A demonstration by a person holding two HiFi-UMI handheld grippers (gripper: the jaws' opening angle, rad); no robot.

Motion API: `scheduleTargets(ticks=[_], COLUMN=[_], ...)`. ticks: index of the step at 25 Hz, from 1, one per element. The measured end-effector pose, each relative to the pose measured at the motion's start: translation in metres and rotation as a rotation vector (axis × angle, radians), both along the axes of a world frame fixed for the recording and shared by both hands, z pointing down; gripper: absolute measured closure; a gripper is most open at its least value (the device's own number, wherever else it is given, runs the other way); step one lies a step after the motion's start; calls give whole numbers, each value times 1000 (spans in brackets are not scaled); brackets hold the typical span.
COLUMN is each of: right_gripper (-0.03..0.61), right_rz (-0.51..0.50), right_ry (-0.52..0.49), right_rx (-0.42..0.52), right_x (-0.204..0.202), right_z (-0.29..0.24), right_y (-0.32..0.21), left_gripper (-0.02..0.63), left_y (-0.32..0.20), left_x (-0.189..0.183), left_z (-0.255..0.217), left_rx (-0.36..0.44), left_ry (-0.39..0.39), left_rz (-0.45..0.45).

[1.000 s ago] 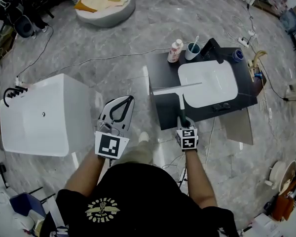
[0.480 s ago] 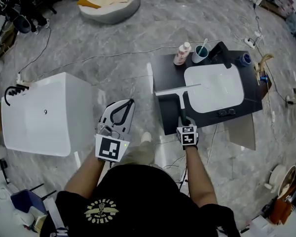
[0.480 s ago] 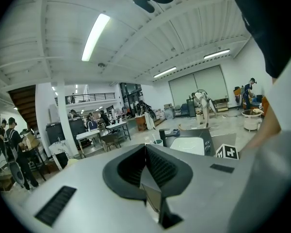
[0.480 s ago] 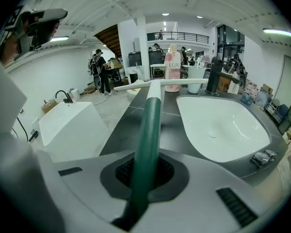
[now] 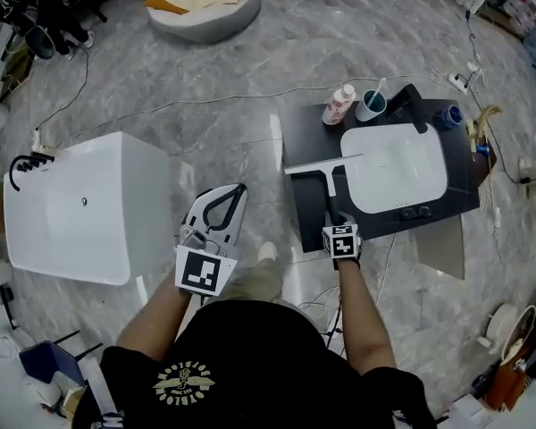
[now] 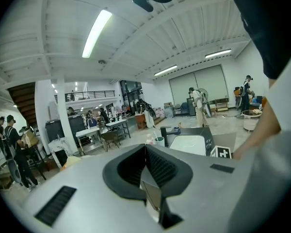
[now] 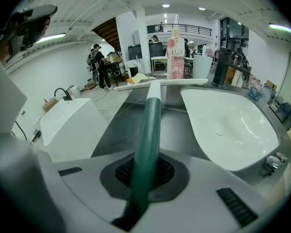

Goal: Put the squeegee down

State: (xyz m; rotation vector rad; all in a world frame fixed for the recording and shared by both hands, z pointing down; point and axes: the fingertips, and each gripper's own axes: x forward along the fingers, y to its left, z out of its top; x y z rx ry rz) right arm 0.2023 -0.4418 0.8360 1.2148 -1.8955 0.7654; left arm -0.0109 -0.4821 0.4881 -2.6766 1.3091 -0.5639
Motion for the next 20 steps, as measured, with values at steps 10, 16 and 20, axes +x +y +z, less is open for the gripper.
scheduleTargets(ticks=[10, 16, 20], right_gripper=[549, 549, 540], right_rz=[0, -2, -19], right_ry=[3, 26, -21], right_rx=[-210, -231, -211], right_x=[1, 0, -7], right_z=[10, 11, 8], right_y=[-3, -3, 3], left_gripper=[591, 591, 591], left_y=[-11, -15, -16], left_x=[9, 8, 4], left_z=[-6, -20, -30], left_rx=[4, 30, 44], left_ry=[43, 75, 96], left_rz=[27, 34, 35])
